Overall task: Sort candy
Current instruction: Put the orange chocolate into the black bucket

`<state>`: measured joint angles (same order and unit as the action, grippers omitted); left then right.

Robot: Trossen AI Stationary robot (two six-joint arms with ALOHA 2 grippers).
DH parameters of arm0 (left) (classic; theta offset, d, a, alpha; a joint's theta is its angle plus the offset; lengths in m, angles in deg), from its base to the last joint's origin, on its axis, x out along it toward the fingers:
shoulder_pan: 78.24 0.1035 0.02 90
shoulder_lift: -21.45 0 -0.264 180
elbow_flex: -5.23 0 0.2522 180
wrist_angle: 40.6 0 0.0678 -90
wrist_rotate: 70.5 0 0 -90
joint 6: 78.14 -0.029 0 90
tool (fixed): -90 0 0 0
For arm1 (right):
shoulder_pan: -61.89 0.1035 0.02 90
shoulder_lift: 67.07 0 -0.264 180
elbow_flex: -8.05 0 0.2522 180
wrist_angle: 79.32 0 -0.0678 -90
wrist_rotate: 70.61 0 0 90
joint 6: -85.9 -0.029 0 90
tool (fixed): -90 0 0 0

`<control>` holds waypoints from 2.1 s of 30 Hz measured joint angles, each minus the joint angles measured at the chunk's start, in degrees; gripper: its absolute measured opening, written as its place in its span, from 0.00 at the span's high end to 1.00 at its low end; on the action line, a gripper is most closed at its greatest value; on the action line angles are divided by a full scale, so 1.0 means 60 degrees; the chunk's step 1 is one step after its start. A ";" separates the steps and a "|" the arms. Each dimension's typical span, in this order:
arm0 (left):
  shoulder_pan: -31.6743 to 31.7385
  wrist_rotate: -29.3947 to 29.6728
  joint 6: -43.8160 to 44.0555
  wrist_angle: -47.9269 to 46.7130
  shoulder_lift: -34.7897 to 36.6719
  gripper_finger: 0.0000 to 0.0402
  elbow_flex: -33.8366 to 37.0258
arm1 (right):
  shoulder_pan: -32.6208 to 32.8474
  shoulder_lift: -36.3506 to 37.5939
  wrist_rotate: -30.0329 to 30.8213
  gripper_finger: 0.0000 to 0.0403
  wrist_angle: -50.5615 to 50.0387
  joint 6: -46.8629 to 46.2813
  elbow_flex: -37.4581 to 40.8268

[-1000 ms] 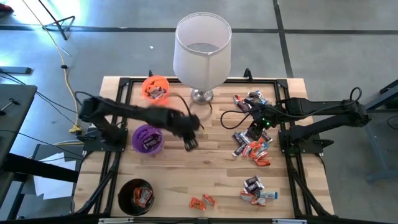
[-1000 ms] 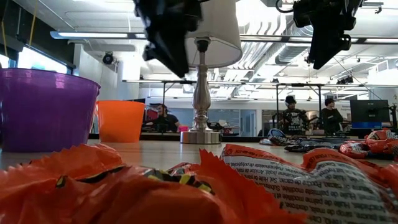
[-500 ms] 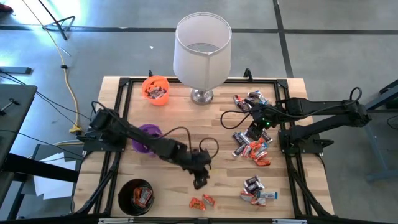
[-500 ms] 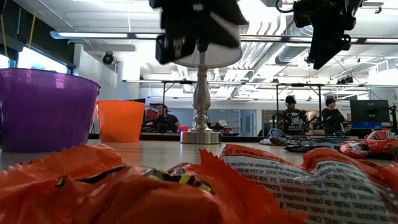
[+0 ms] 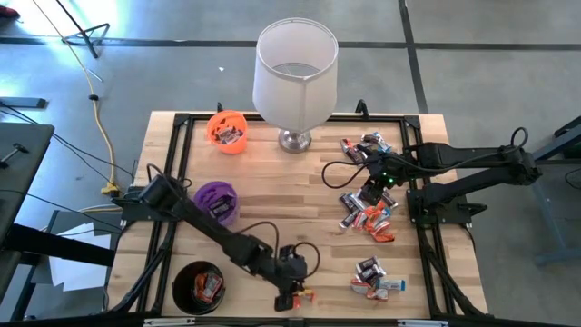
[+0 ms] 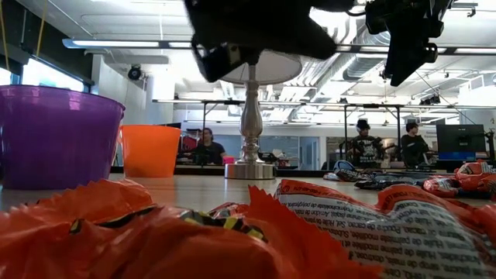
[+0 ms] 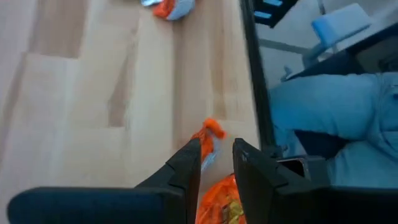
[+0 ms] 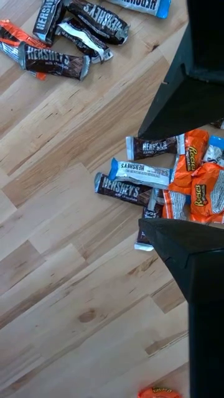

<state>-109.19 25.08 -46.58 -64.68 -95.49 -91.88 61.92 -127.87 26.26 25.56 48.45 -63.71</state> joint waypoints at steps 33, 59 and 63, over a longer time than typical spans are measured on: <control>0.0125 -0.0666 -0.1108 -0.0247 -0.1741 0.57 -0.0613 | -0.0001 0.0000 -0.0001 0.48 -0.0004 0.0000 -0.0001; 0.0544 -0.0315 0.2212 -0.1178 -0.1527 0.97 -0.0626 | -0.0003 0.0000 -0.0003 0.48 -0.0002 -0.0002 -0.0003; 0.0548 -0.0204 0.2575 -0.2435 -0.0818 0.97 -0.0607 | 0.0000 0.0002 0.0000 0.48 0.0002 -0.0002 0.0001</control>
<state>-105.90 23.86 -31.13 -79.29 -100.40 -95.52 61.92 -127.85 26.25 25.57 48.43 -63.70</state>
